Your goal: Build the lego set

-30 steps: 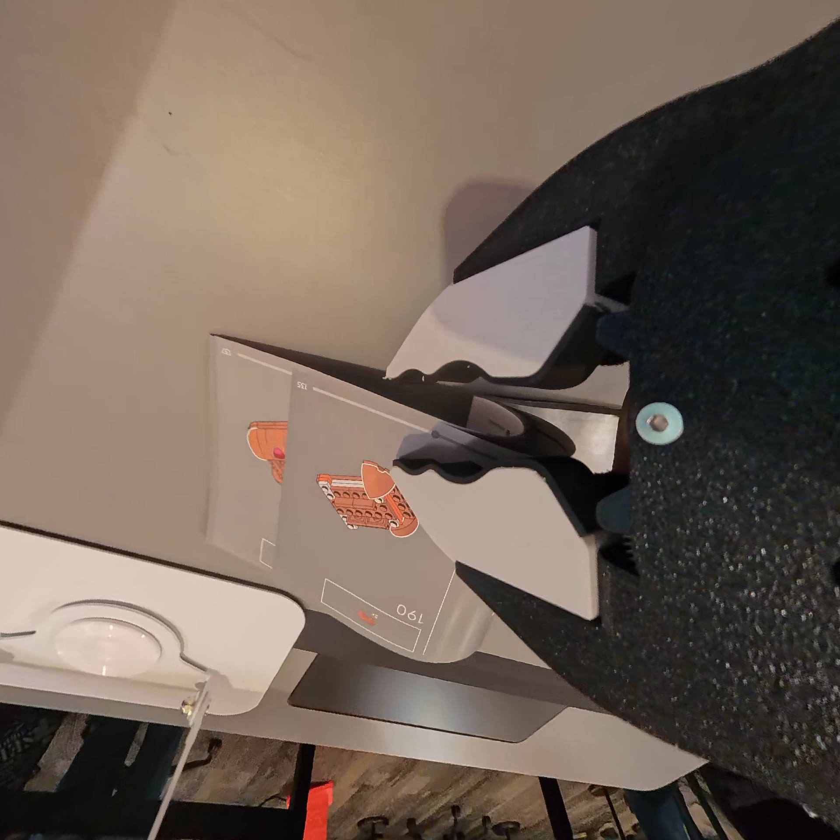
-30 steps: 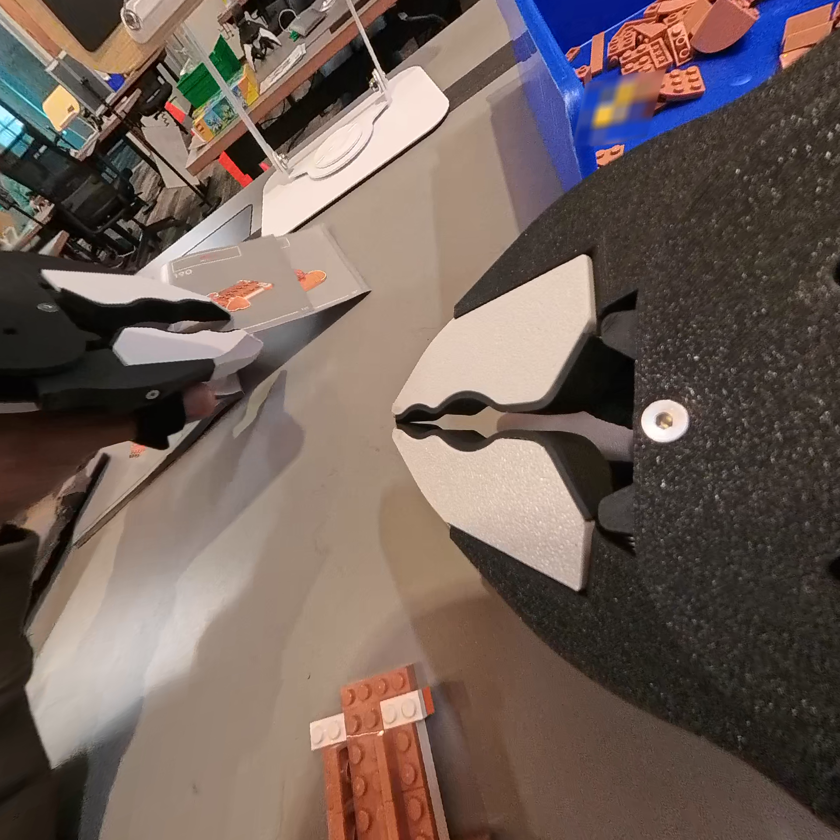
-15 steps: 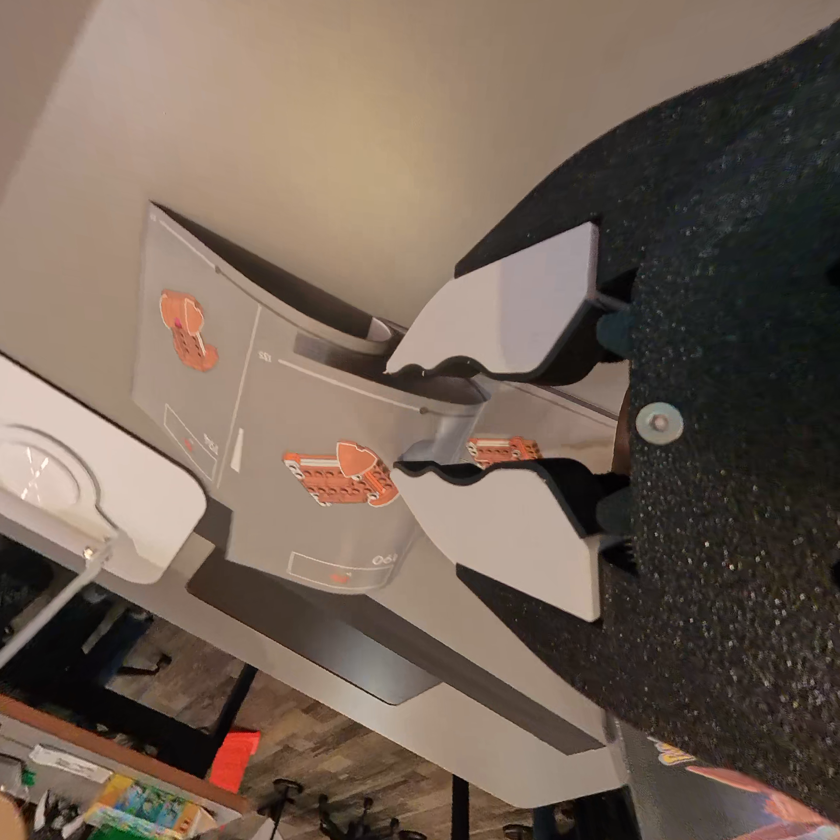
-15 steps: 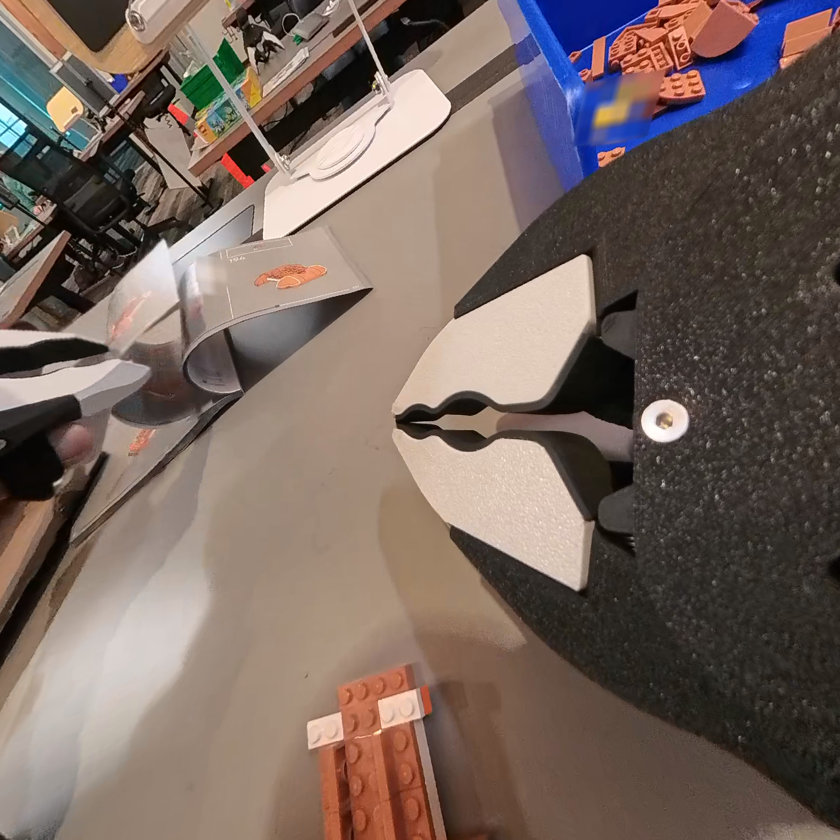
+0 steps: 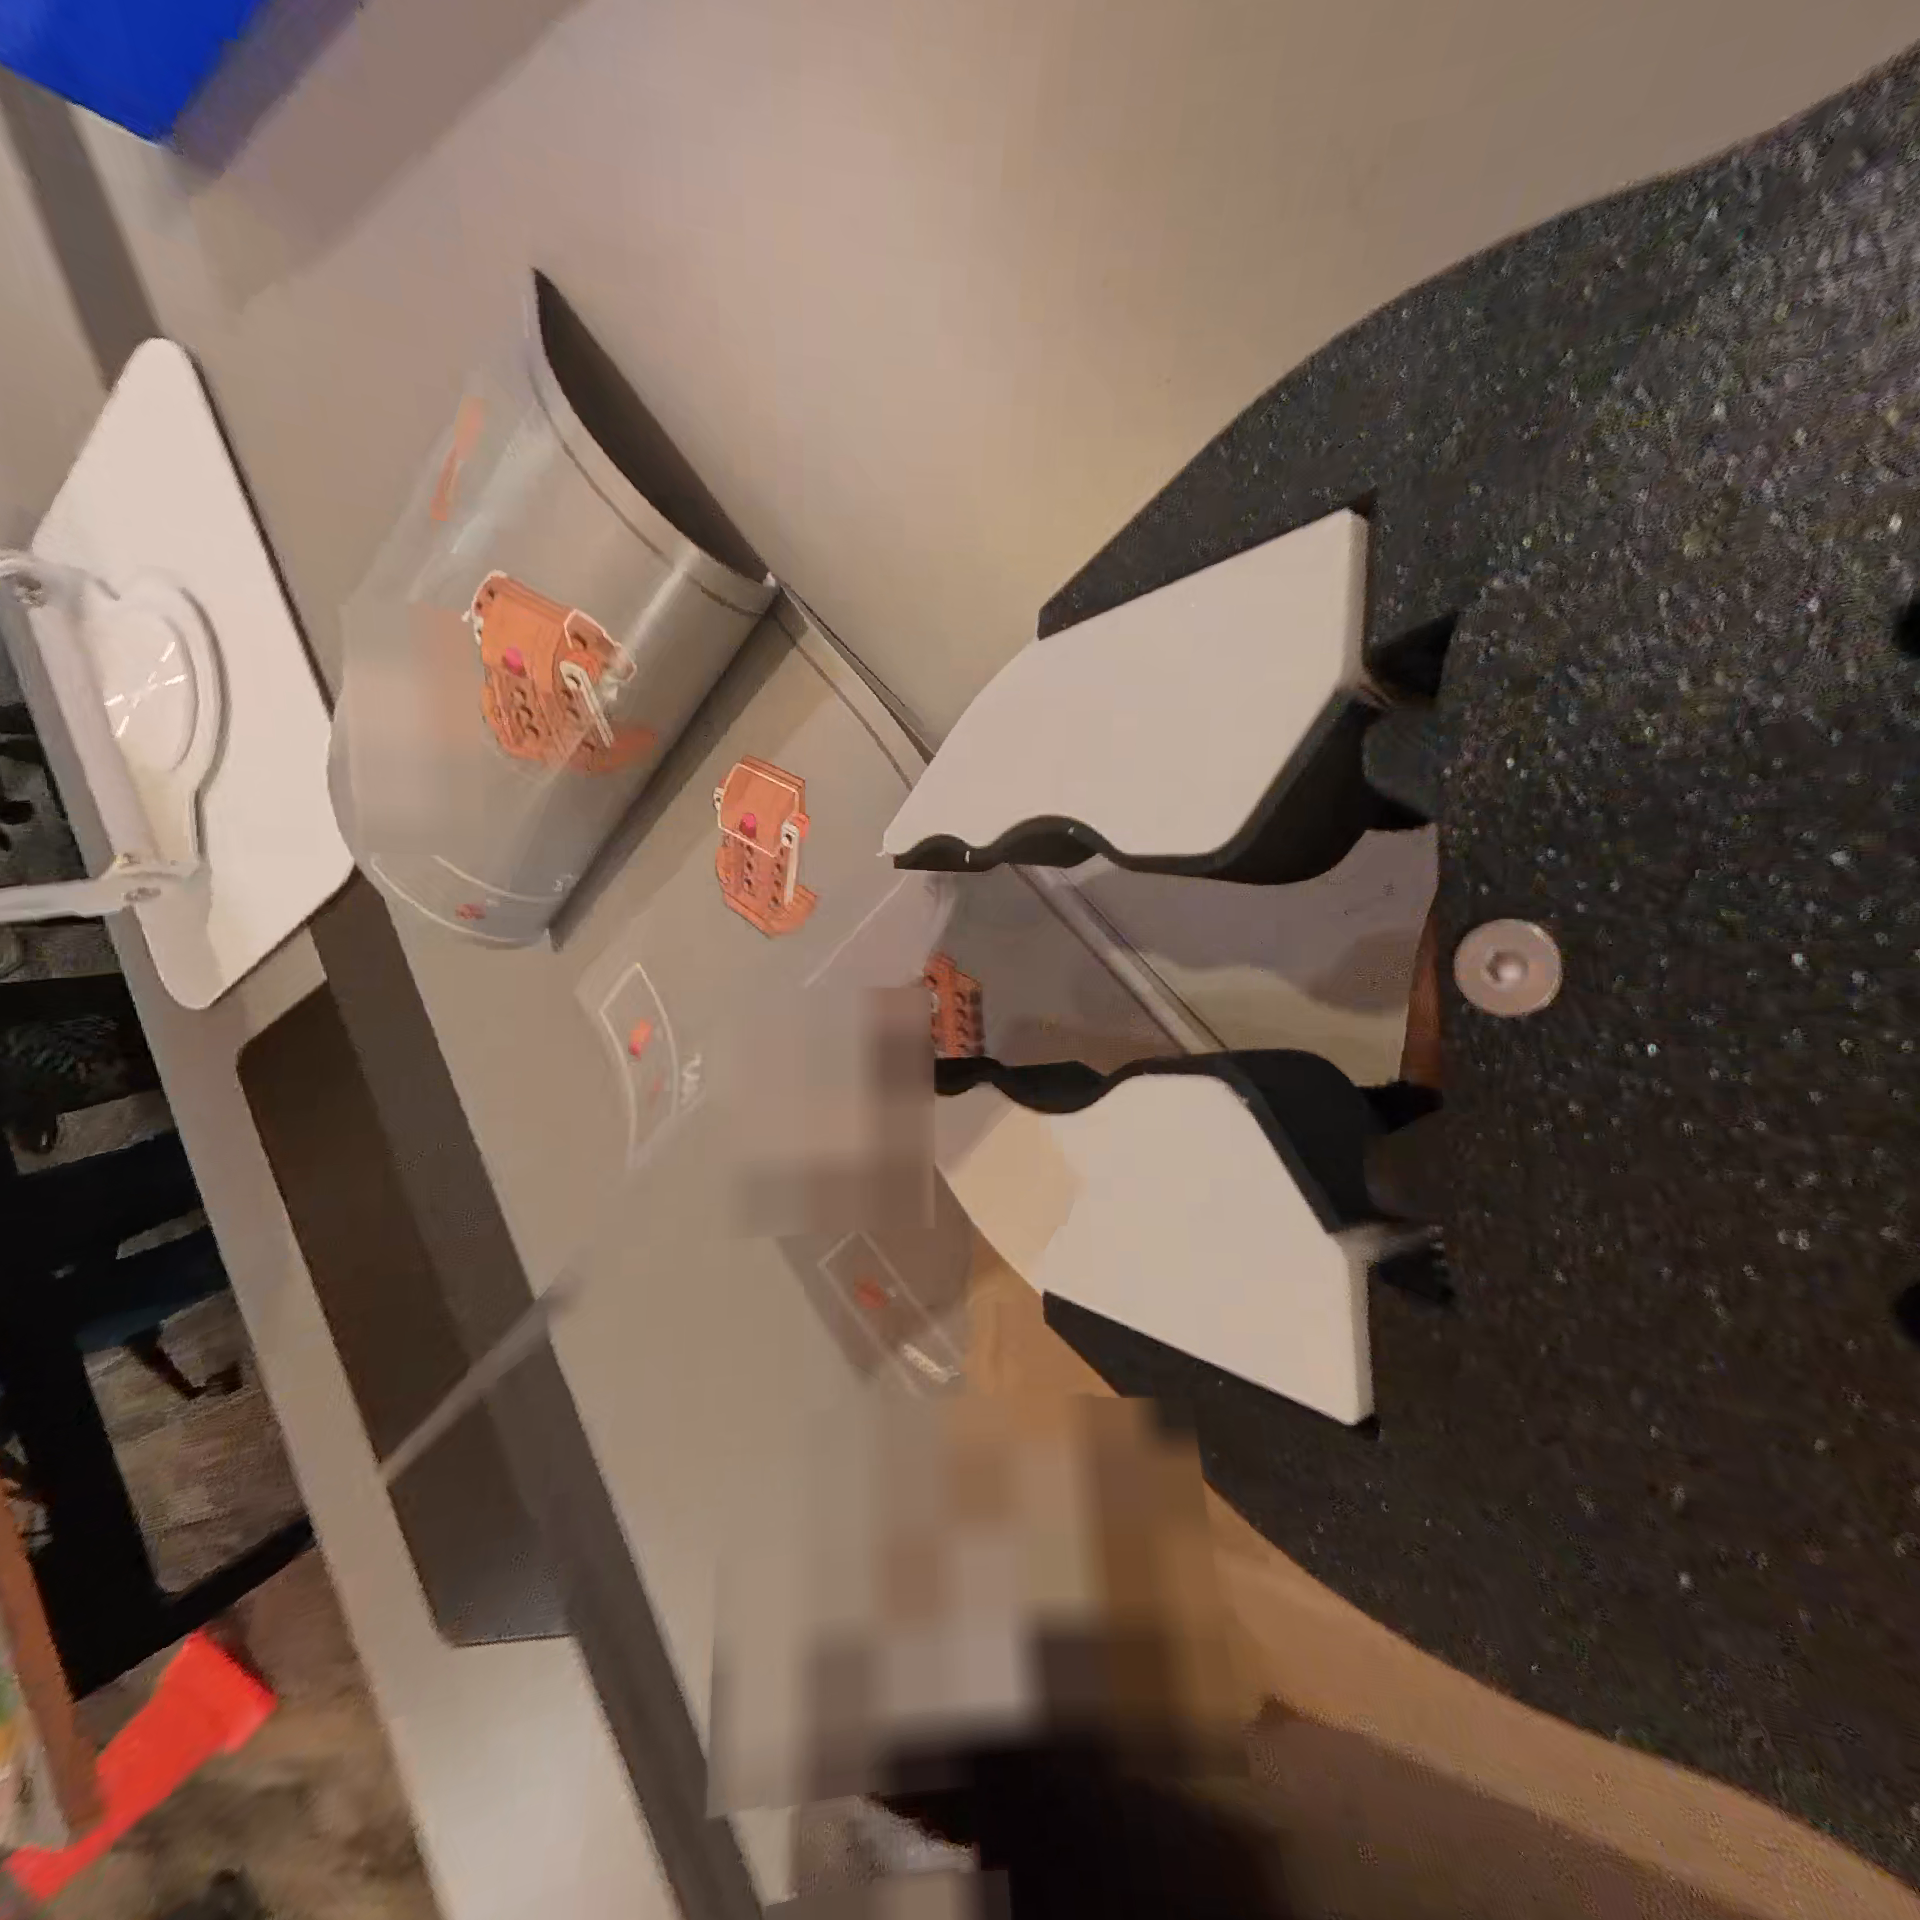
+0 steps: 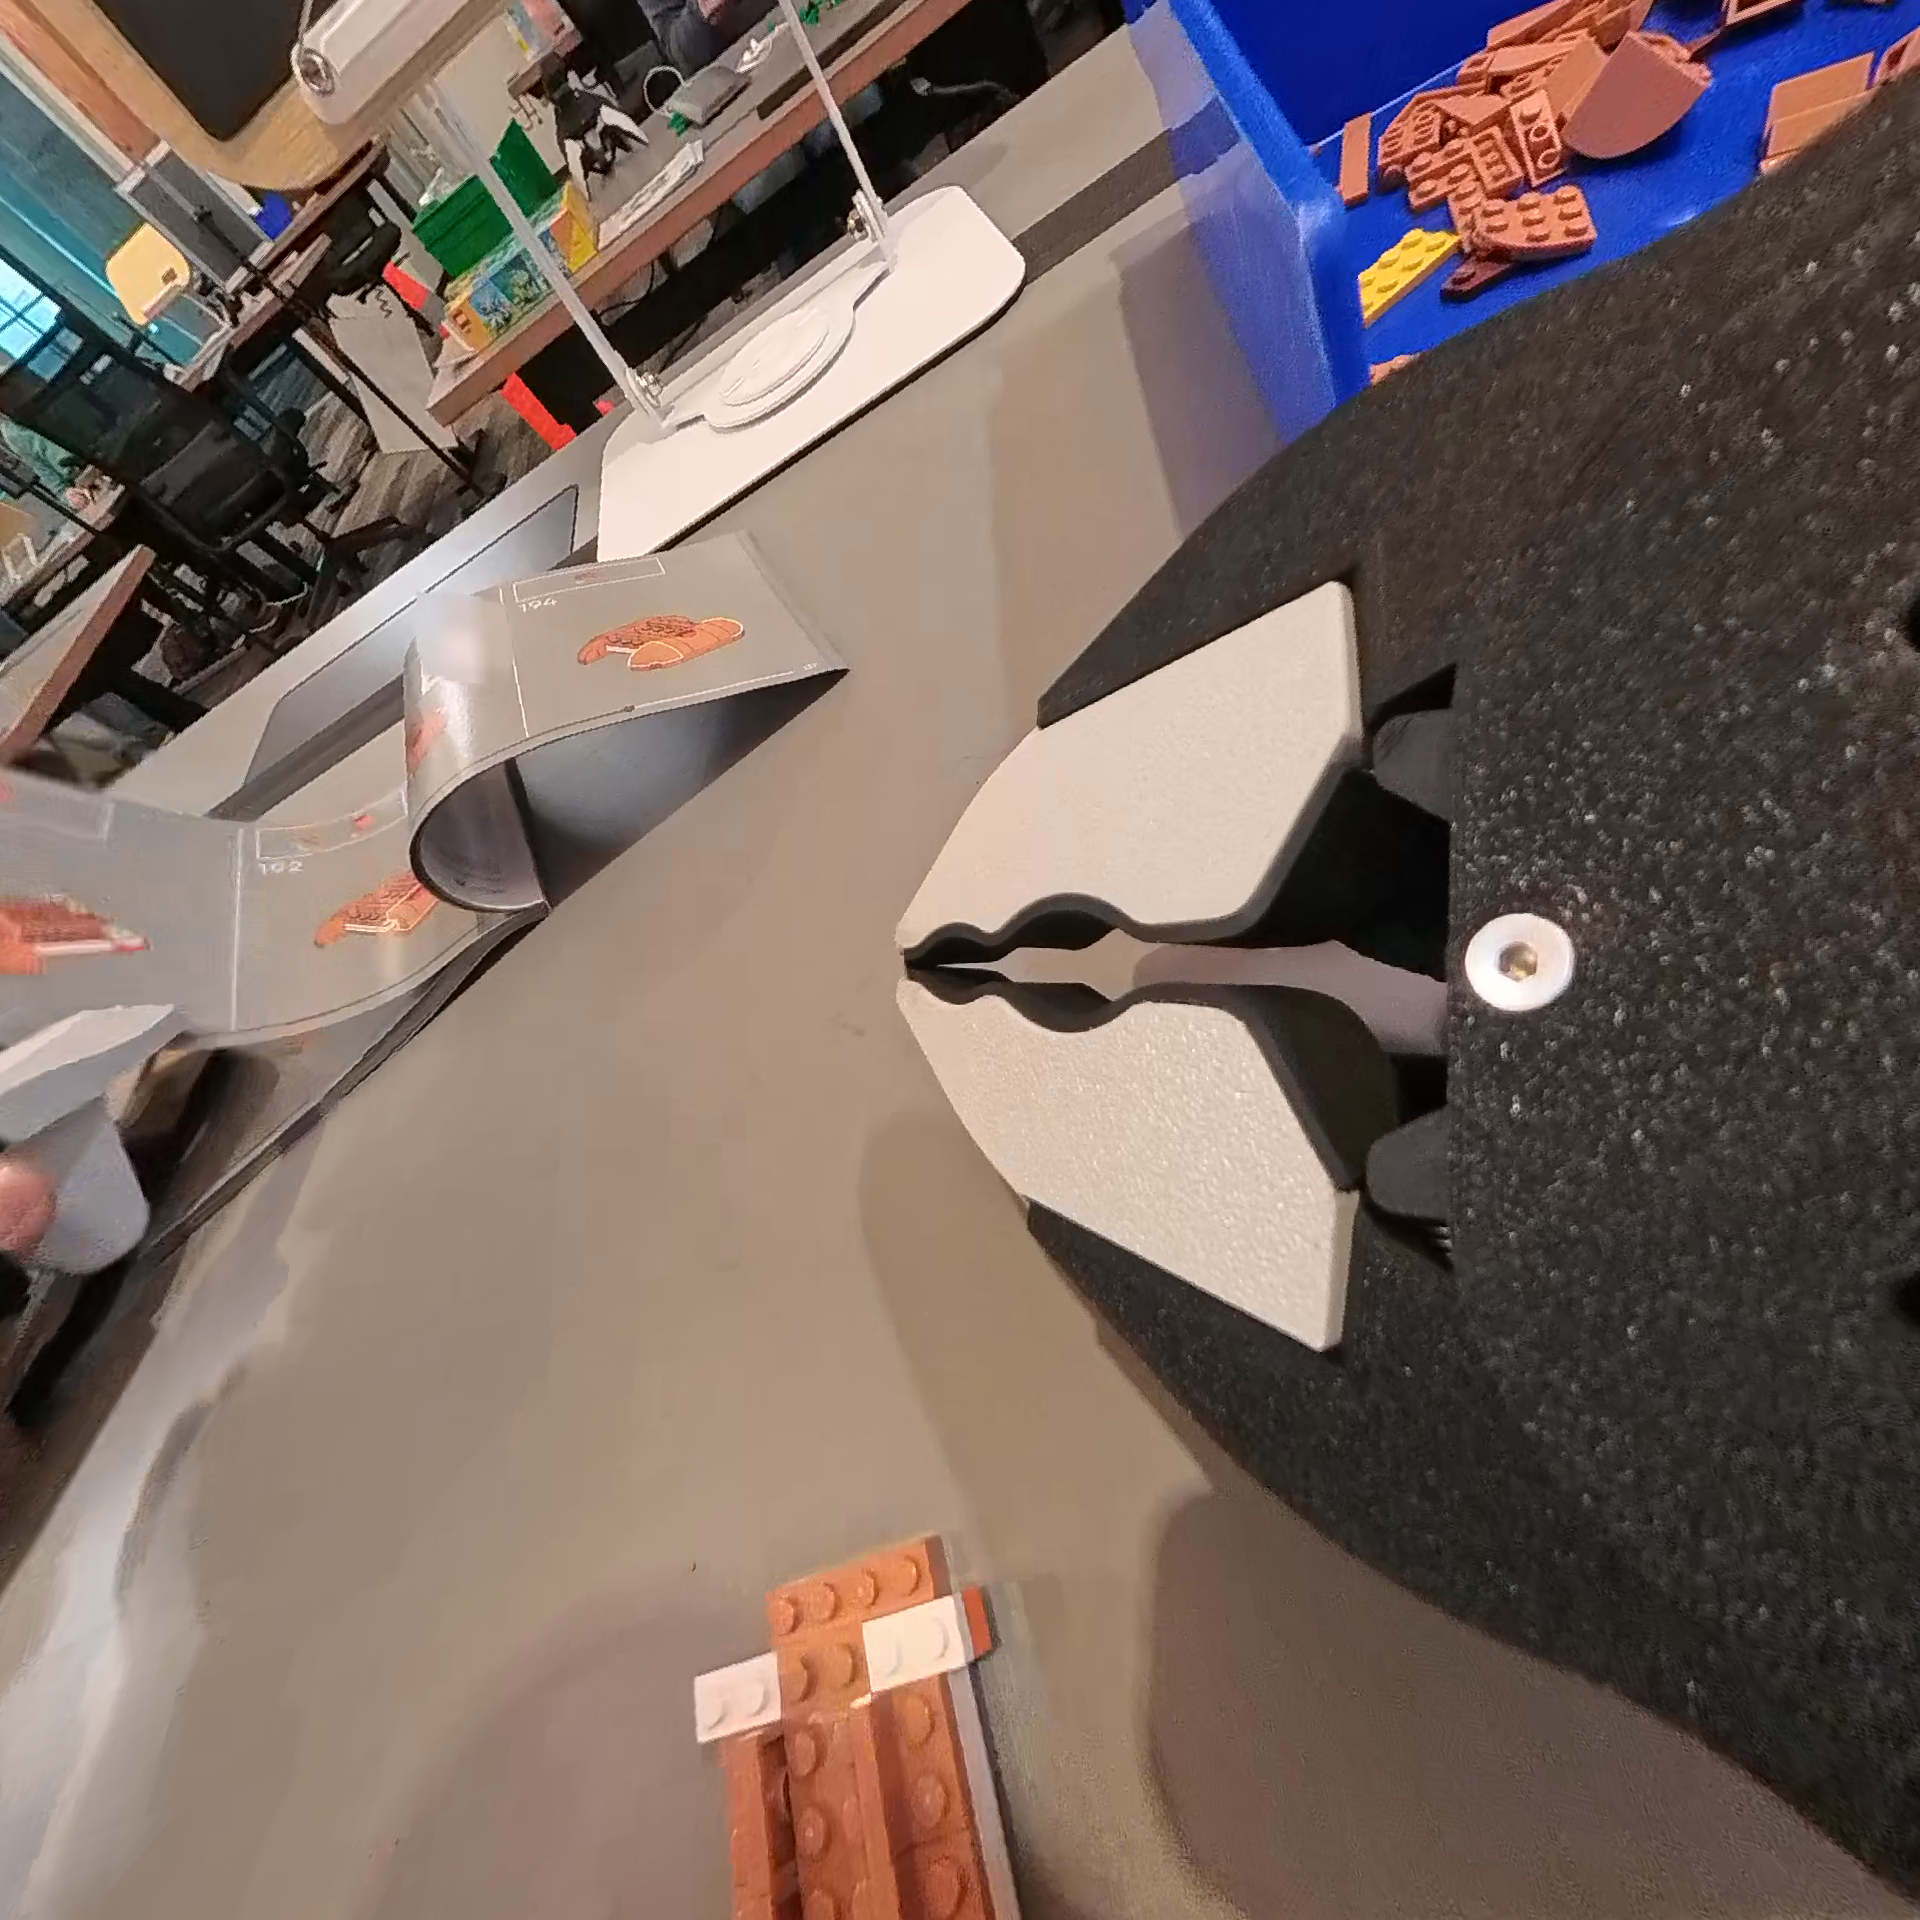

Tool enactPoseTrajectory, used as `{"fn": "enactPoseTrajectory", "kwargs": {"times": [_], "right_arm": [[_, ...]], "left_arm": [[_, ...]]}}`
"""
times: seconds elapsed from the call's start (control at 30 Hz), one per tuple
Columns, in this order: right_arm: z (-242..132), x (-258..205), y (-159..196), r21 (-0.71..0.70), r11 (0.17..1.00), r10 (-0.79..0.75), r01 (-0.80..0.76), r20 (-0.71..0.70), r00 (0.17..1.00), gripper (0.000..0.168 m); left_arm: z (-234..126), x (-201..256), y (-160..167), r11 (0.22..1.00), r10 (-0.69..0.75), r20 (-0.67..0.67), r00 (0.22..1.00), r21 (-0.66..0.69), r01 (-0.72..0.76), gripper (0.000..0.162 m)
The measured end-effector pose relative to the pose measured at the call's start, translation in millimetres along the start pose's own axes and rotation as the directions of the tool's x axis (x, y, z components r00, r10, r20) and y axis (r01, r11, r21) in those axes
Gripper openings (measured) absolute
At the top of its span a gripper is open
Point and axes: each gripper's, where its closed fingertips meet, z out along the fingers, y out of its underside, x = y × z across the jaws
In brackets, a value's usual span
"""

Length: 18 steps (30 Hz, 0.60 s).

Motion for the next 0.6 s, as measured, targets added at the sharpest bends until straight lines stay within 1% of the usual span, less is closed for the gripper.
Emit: {"fn": "enactPoseTrajectory", "kwargs": {"times": [0.07,0.13,0.23,0.3,0.4,0.53,0.6], "right_arm": [[1,1,0,-0.006,1.000,0.000,0.000,-0.010,1.000,0.000],[3,2,1,-0.017,1.000,-0.005,0.004,-0.023,1.000,0.000],[8,2,-3,-0.023,0.999,-0.029,0.028,-0.049,0.998,0.000],[17,-3,-13,-0.013,0.999,-0.033,0.033,-0.044,0.998,0.001],[36,-13,-46,0.034,0.998,-0.053,0.054,-0.028,0.998,0.002],[73,-22,-105,0.100,0.981,-0.161,0.166,-0.058,0.985,0.006],[98,-27,-127,0.102,0.970,-0.217,0.222,-0.055,0.975,0.010]], "left_arm": [[-4,-6,7,0.997,-0.073,-0.033,0.997,0.006,0.073,0.034],[-7,-13,13,0.994,-0.112,-0.037,0.993,0.001,0.112,0.034],[-11,-21,21,0.992,-0.128,-0.022,0.992,-0.017,0.127,0.034],[-13,-23,25,0.990,-0.139,-0.011,0.990,-0.030,0.139,0.035],[-15,-25,27,0.982,-0.188,-0.018,0.982,-0.034,0.187,0.034],[-17,-27,28,0.965,-0.260,-0.044,0.965,-0.028,0.259,0.034],[-18,-29,29,0.962,-0.271,-0.044,0.962,-0.030,0.270,0.034]]}}
